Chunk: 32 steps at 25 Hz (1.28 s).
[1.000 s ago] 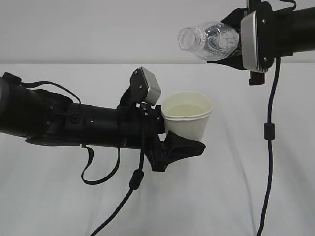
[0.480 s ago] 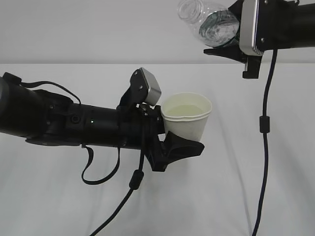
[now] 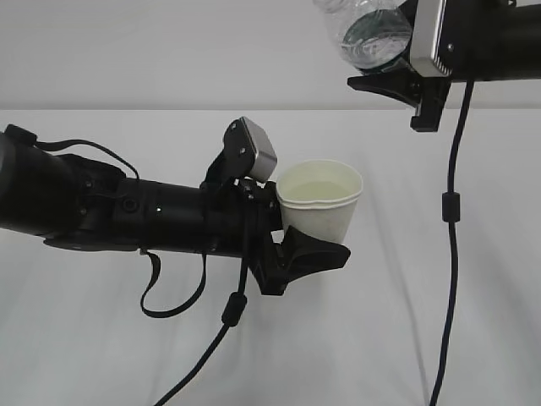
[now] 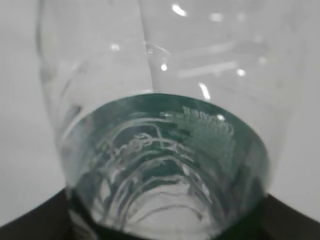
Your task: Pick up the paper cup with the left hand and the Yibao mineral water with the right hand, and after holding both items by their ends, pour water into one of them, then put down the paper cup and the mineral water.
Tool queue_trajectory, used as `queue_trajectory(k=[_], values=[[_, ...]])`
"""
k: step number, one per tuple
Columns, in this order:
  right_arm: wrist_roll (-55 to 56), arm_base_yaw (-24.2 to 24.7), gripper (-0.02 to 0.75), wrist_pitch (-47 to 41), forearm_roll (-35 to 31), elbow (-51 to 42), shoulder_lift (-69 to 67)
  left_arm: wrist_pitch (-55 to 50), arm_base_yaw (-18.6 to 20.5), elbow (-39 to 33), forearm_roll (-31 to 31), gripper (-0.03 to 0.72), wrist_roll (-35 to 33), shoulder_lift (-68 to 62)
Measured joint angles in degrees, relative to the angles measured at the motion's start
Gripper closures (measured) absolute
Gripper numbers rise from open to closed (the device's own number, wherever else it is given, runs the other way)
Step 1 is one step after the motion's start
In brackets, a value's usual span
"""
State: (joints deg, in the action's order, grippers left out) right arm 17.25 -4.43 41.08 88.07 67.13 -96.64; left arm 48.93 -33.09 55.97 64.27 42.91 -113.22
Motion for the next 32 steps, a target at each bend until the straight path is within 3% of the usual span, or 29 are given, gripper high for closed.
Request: queue_trajectory(k=[32], values=[[21.1, 0.0, 0.303, -0.2, -3.7, 0.0, 0.0, -0.6, 0.0, 0.0, 0.0, 0.232, 0.0, 0.0]])
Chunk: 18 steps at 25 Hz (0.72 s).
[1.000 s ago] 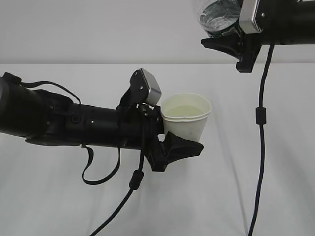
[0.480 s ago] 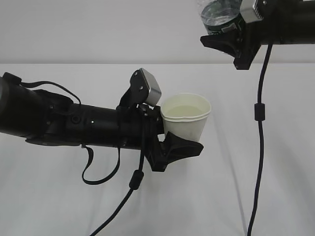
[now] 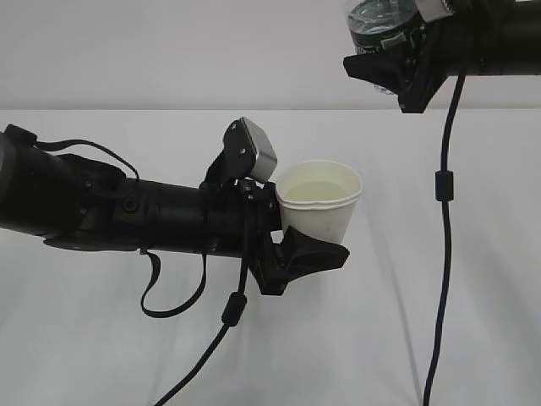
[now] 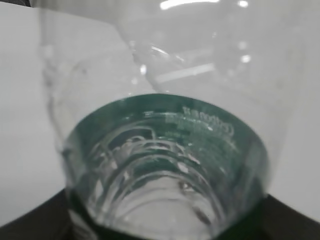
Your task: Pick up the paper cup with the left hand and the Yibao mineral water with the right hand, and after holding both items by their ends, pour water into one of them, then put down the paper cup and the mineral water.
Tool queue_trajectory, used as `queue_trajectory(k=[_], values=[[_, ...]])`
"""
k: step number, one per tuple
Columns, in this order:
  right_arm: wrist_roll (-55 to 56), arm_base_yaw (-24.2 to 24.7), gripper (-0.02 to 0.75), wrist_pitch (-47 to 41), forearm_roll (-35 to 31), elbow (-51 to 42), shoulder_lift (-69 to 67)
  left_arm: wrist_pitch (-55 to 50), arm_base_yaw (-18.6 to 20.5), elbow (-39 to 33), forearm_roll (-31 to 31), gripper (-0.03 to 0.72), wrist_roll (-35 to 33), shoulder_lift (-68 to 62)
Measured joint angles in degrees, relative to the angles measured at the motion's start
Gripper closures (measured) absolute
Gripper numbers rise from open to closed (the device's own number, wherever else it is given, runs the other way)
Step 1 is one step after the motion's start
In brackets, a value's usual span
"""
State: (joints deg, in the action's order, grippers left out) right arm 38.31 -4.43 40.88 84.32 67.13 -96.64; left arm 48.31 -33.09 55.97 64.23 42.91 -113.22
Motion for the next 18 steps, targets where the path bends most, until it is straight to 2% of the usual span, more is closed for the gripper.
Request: queue_trajectory(k=[18], values=[[7.7, 0.0, 0.303, -1.0, -2.9, 0.0, 0.0, 0.0, 0.0, 0.0, 0.0, 0.232, 0.0, 0.0]])
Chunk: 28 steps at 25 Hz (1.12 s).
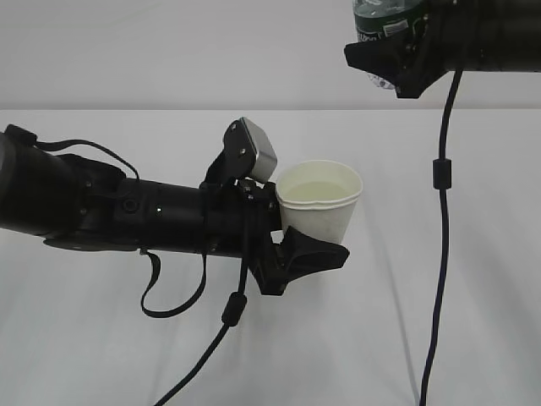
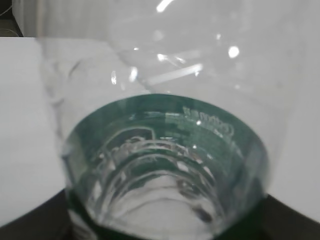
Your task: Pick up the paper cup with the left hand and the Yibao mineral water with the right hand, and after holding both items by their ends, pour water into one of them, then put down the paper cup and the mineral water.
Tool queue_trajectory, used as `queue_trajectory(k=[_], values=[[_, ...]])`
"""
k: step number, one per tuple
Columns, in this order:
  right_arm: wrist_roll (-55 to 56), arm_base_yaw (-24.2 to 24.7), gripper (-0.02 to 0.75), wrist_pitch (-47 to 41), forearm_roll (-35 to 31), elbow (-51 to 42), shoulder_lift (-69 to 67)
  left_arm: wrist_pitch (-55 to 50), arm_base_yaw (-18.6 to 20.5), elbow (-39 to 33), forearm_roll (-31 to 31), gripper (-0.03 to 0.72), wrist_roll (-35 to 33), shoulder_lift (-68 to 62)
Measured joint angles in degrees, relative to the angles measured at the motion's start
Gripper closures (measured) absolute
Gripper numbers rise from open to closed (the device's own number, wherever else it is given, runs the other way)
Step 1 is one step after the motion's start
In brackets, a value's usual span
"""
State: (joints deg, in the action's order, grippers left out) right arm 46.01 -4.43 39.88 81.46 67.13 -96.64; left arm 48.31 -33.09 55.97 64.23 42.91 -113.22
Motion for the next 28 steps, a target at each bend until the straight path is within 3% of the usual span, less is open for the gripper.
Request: queue_trajectory(k=[28], values=[[4.7, 0.0, 0.303, -4.7, -3.5, 0.0, 0.0, 0.0, 0.0, 0.0, 0.0, 0.232, 0.0, 0.0]])
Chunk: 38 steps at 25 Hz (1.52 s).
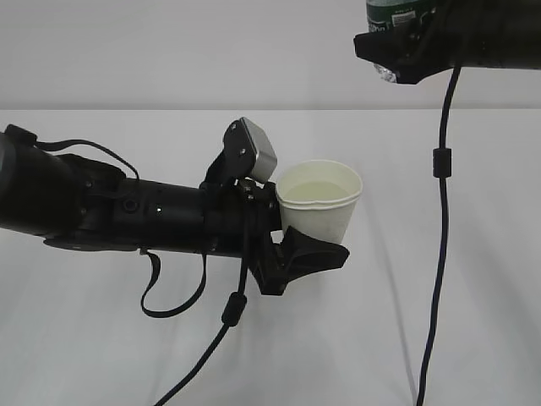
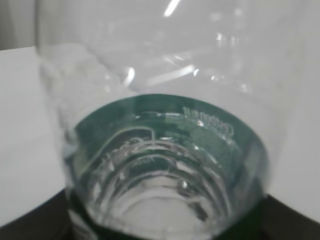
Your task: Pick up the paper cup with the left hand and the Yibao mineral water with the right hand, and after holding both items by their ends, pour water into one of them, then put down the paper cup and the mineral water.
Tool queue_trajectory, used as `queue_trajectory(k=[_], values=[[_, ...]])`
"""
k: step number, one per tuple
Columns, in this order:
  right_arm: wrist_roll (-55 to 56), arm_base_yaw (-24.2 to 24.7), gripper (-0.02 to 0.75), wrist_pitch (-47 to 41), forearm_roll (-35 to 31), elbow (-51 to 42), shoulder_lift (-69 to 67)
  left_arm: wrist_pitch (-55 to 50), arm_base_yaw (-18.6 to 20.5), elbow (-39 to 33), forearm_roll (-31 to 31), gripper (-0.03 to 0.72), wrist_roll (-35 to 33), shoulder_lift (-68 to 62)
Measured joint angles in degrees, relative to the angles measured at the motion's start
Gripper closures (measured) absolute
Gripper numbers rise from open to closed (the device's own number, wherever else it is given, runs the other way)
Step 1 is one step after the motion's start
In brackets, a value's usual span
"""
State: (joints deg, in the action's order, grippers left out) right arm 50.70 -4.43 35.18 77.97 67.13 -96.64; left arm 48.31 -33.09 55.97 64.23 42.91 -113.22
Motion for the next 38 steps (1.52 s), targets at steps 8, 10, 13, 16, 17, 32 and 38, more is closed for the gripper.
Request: queue_trajectory(k=[8, 10, 13, 16, 17, 32, 38], values=[[0.0, 0.0, 0.303, -2.1, -1.0, 0.0, 0.0, 0.0, 0.0, 0.0, 0.0, 0.232, 0.0, 0.0], [0.0, 0.0, 0.303, -2.8, -1.0, 0.0, 0.0, 0.0, 0.0, 0.0, 0.0, 0.232, 0.0, 0.0], [0.0, 0.0, 0.303, -3.8, -1.3, 0.0, 0.0, 0.0, 0.0, 0.0, 0.0, 0.232, 0.0, 0.0], [0.0, 0.0, 0.303, -4.5, -1.5, 0.0, 0.0, 0.0, 0.0, 0.0, 0.0, 0.232, 0.0, 0.0], [0.0, 0.0, 0.303, -4.5, -1.6, 0.0, 0.0, 0.0, 0.0, 0.0, 0.0, 0.232, 0.0, 0.0], [0.0, 0.6, 0.303, -7.6, -5.6, 0.0, 0.0, 0.0, 0.0, 0.0, 0.0, 0.232, 0.0, 0.0], [-0.1, 2.4, 0.303, -7.6, -8.4, 0.0, -0.4, 0.0, 0.0, 0.0, 0.0, 0.232, 0.0, 0.0]])
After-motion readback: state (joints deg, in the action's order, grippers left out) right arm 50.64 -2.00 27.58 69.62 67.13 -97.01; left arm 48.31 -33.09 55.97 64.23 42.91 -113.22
